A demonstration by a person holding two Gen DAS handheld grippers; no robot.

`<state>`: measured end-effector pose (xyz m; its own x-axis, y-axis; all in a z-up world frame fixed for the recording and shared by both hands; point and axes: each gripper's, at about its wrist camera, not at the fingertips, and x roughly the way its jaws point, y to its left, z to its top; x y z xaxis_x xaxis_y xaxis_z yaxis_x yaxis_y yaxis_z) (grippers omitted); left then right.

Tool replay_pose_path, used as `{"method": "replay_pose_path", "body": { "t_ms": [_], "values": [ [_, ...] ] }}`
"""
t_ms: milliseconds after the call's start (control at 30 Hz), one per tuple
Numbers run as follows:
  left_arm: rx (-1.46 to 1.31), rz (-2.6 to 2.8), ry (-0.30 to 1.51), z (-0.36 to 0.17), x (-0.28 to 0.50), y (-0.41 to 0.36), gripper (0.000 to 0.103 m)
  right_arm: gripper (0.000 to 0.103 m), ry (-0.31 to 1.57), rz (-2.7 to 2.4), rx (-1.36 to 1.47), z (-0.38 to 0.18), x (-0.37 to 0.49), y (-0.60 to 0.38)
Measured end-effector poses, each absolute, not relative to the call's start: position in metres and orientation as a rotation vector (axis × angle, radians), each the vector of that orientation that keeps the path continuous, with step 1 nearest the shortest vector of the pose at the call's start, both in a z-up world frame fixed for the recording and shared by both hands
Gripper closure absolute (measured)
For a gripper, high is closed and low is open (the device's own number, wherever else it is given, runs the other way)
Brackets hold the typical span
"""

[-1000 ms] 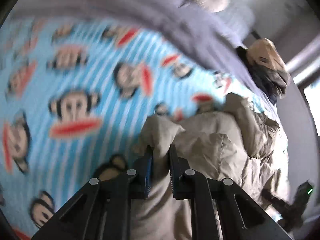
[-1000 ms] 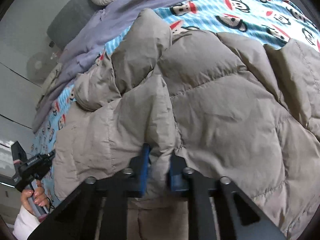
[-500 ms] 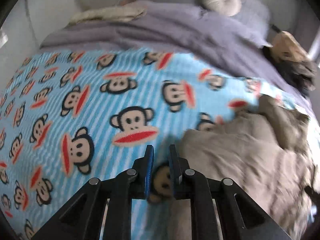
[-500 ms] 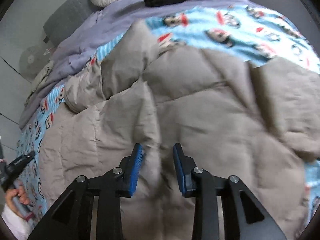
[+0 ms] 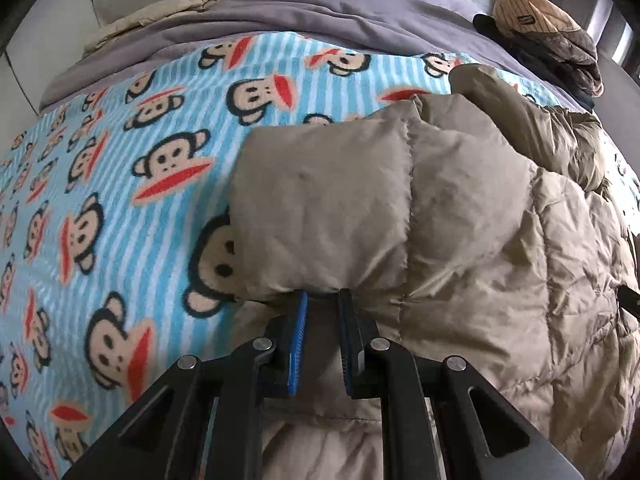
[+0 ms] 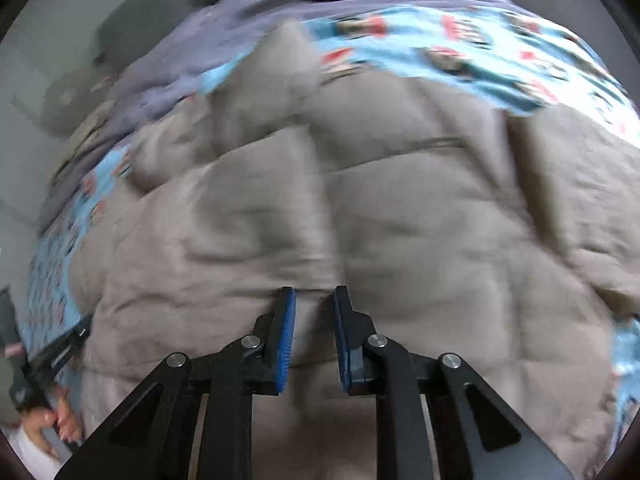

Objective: Fold large clothes

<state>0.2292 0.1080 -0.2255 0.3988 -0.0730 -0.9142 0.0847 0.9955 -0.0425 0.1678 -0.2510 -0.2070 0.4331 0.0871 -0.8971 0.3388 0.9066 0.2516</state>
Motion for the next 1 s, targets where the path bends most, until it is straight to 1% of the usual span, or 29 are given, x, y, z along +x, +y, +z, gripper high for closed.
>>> {"method": "replay_pose_path", "body": {
  "t_ms": [33,67,133,167,200,233,267,333,367,400,433,467,533,633,700,767,800,867,933,967,1000],
  "values": [
    [0.028,-0.096,1.154,-0.22,0.227,0.108,0.086,0.083,1.116,-0.162,0.481,-0.204,0.163,-0.263],
    [0.04,-0.095,1.15,-0.216,0.224,0.108,0.086,0.079,1.115,-0.15,0.526,-0.202,0.157,-0.271],
    [0.058,-0.105,1.141,-0.203,0.213,0.101,0.086,0.078,1.123,-0.133,0.568,-0.198,0.146,-0.284],
    [0.063,-0.118,1.14,-0.197,0.207,0.096,0.086,0.074,1.133,-0.128,0.581,-0.196,0.137,-0.289],
    [0.065,-0.128,1.139,-0.192,0.201,0.092,0.086,0.064,1.138,-0.125,0.592,-0.195,0.129,-0.291],
    [0.068,-0.139,1.138,-0.188,0.195,0.086,0.086,0.058,1.142,-0.122,0.603,-0.193,0.118,-0.292],
    [0.073,-0.152,1.138,-0.184,0.188,0.077,0.086,0.049,1.145,-0.12,0.618,-0.191,0.108,-0.295],
    [0.077,-0.164,1.144,-0.179,0.177,0.063,0.085,0.048,1.151,-0.117,0.643,-0.188,0.093,-0.298],
    [0.072,-0.178,1.159,-0.178,0.171,0.053,0.083,0.048,1.157,-0.117,0.654,-0.188,0.084,-0.299],
    [0.067,-0.188,1.169,-0.177,0.167,0.045,0.05,0.046,1.163,-0.117,0.672,-0.188,0.076,-0.302],
    [0.059,-0.196,1.172,-0.175,0.162,0.037,0.008,0.044,1.168,-0.117,0.692,-0.189,0.07,-0.304],
    [0.05,-0.199,1.159,-0.172,0.156,0.029,0.0,0.041,1.17,-0.118,0.705,-0.189,0.062,-0.307],
    [0.06,-0.235,1.131,-0.166,0.144,0.009,0.0,0.04,1.171,-0.123,0.73,-0.19,0.049,-0.314],
    [0.085,-0.267,1.159,-0.167,0.134,-0.019,0.0,0.039,1.167,-0.129,0.757,-0.191,0.036,-0.326],
    [0.085,-0.296,1.171,-0.167,0.129,-0.035,0.0,0.032,1.156,-0.133,0.777,-0.191,0.026,-0.335],
    [0.104,-0.308,1.172,-0.167,0.123,-0.049,0.0,0.027,1.135,-0.136,0.804,-0.189,0.018,-0.346],
    [0.117,-0.31,1.174,-0.168,0.12,-0.058,0.0,0.021,1.119,-0.14,0.82,-0.188,0.015,-0.355],
    [0.136,-0.313,1.191,-0.169,0.116,-0.075,0.0,0.021,1.084,-0.151,0.858,-0.187,0.008,-0.374],
    [0.145,-0.324,1.209,-0.172,0.114,-0.09,0.0,0.012,1.058,-0.17,0.897,-0.186,0.002,-0.395],
    [0.155,-0.328,1.216,-0.173,0.112,-0.098,0.0,0.005,1.036,-0.189,0.921,-0.185,-0.002,-0.406],
    [0.164,-0.328,1.214,-0.173,0.111,-0.104,0.0,0.0,1.015,-0.206,0.942,-0.184,-0.007,-0.418]
  ]
}}
